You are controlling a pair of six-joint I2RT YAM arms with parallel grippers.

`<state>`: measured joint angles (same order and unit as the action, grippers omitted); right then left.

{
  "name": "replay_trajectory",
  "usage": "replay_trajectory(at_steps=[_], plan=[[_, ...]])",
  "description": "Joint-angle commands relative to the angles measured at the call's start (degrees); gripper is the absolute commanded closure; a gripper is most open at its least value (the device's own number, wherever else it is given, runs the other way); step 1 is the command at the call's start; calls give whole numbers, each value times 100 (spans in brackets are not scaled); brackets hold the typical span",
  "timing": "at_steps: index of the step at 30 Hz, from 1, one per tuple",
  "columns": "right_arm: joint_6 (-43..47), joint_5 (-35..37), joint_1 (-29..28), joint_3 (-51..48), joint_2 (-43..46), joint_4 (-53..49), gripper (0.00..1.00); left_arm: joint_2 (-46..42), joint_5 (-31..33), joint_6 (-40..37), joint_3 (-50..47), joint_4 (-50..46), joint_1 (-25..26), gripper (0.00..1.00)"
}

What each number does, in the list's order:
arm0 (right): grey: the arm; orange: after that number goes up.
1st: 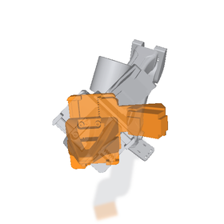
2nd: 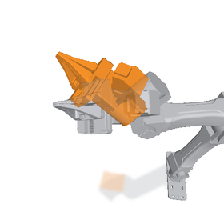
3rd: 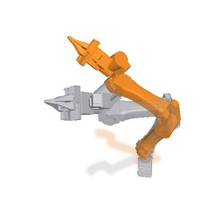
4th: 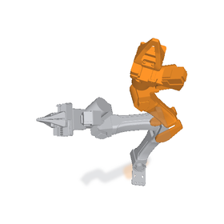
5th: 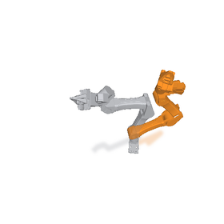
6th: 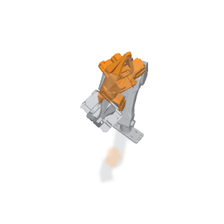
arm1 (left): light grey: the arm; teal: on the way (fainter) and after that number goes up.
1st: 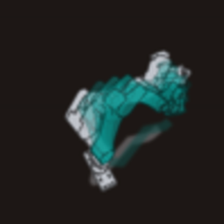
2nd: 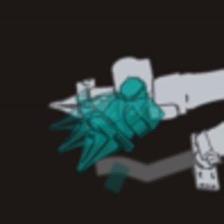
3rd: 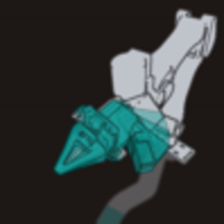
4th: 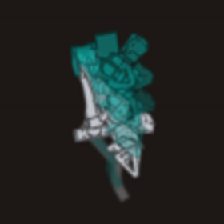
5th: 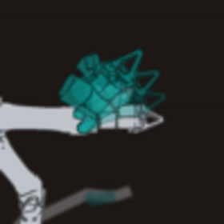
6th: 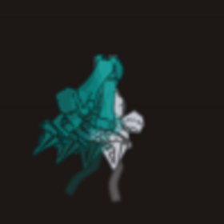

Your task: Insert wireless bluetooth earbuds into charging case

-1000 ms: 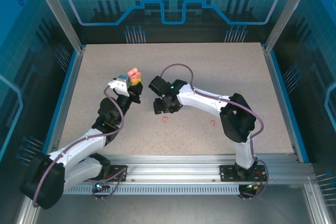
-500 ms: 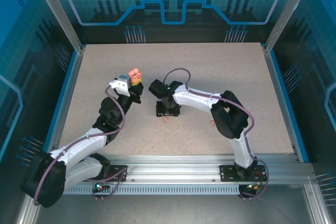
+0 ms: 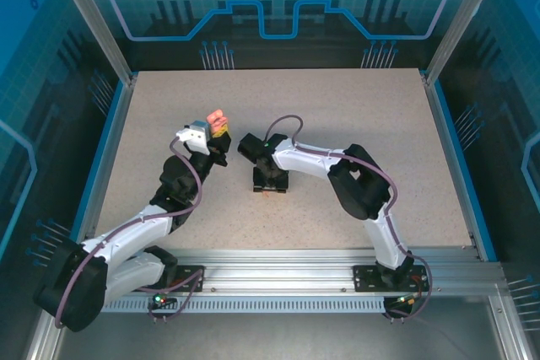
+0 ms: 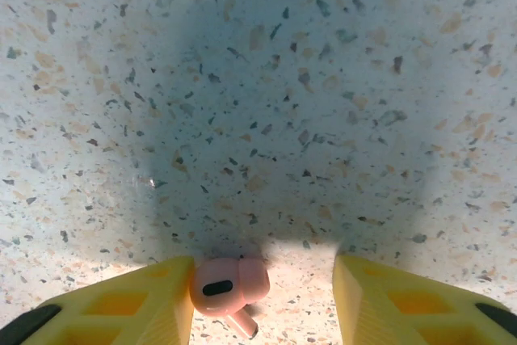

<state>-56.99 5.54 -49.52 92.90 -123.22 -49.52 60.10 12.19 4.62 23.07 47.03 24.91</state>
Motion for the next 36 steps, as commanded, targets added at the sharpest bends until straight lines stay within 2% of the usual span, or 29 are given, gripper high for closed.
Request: replay_trajectory(at_steps=[1,19,28,36], plan=[[-121,7,-49,230,-165,-200,52,21,-42,102,27,354,-46,100],[-241,-6,-105,541,-440,-370,57,14,-30,83,-19,426,-48,100],[-259,4,-164,635,-492,-418,65,38,-15,77,-39,465,-48,100],[-251,42,-190,650,-502,-428,67,46,-18,91,-32,479,-50,100]])
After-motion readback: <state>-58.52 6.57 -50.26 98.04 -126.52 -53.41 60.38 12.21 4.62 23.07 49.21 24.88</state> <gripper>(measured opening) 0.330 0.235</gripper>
